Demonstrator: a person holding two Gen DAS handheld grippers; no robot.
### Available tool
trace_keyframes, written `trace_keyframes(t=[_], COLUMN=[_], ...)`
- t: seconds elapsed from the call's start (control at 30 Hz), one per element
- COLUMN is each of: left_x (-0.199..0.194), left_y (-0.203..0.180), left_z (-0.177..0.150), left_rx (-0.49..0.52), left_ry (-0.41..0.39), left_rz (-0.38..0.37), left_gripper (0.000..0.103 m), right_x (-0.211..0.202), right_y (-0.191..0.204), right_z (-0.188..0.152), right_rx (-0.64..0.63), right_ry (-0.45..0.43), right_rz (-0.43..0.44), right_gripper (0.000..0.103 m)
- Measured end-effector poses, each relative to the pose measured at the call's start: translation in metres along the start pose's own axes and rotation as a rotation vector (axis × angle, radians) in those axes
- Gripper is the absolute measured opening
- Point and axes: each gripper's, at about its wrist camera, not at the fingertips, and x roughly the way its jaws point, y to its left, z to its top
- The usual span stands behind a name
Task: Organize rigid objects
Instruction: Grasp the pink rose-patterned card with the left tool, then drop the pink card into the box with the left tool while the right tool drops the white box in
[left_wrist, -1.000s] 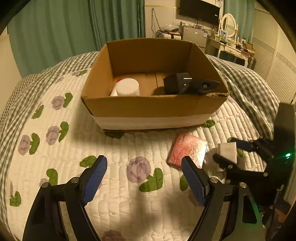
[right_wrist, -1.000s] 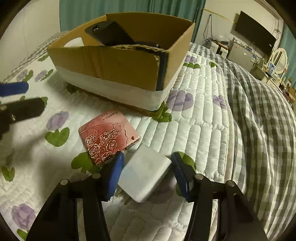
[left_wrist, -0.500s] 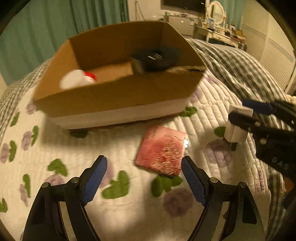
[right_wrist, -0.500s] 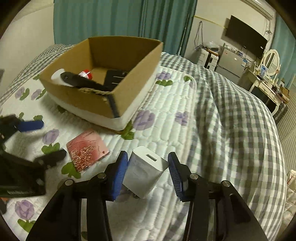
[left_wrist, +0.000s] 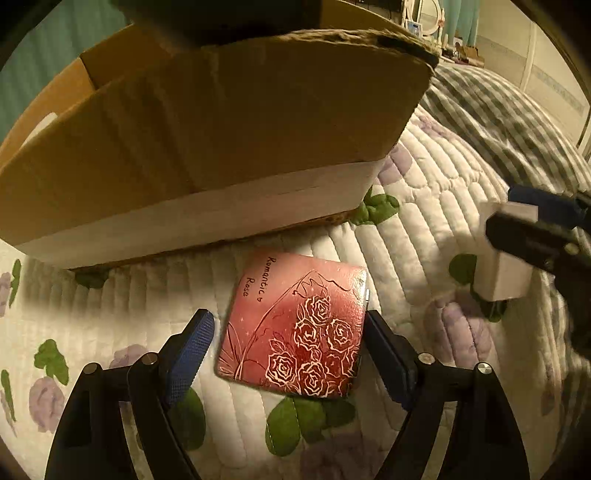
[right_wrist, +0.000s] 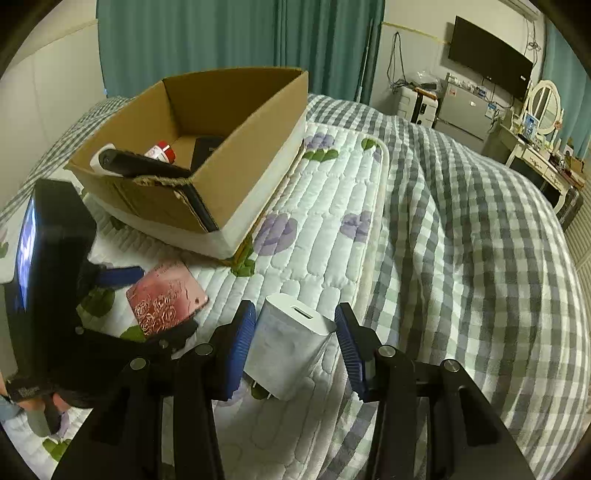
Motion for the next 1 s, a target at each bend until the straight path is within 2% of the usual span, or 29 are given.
trace_keyframes(t=[0.03,0.07,0.13,0.2,0.43,0.5,0.53,0.63,0.7,0.8,1.0], left_x=[-0.001,-0.004,-0.007,-0.01,-0.028,-0.032,-0.033,-0.042,-0.052,-0.072,-0.116], left_y=[0.0,-0.001,-0.003,-0.004,0.009,0.013,0.016,0.027,0.035,0.042,0.057], left_z=[0.0,-0.001,-0.003,-0.005,-0.008,-0.011,-0.012,-0.014,-0.026,-0.031,-0.034], left_rx=[0.005,0.018,0.036,0.044,0.008,-0.004,-0.012,-0.043,-0.049,-0.057,-0.08], left_ry=[-0.002,-0.003,0.003,0.007,0.028,0.036,0.037,0.03,0.014,-0.011,-0.082], left_rz=[-0.006,-0.011,-0.005,-0.007,-0.037,-0.043,-0.047,-0.066,-0.08,-0.104,-0.134], left_gripper=[0.073,0.071,0.071,0.071,0.07,0.07,0.07,0.07,0.07,0.07,0.07], right_x=[0.002,0.004,0.008,0.016,0.021,0.022,0.023,0.022,0.019,0.006,-0.028], right_y=[0.0,0.0,0.0,0.001,-0.002,0.0,0.004,0.015,0.023,0.026,0.037], right_z=[-0.001,-0.002,-0.005,-0.008,-0.012,-0.014,-0.016,-0.022,-0.022,-0.015,-0.001], right_rx=[0.001,0.006,0.018,0.025,0.106,0.102,0.099,0.051,0.023,0.022,-0.011], right_ry=[0.004,0.009,0.019,0.064,0.118,0.143,0.15,0.14,0.128,0.117,0.086], right_rz=[0.003,0.007,0.015,0.047,0.084,0.081,0.077,0.013,-0.031,-0.032,-0.065], right_gripper=[0.045,0.045,0.047,0.047,0.05,0.062,0.062,0.061,0.054,0.048,0.045])
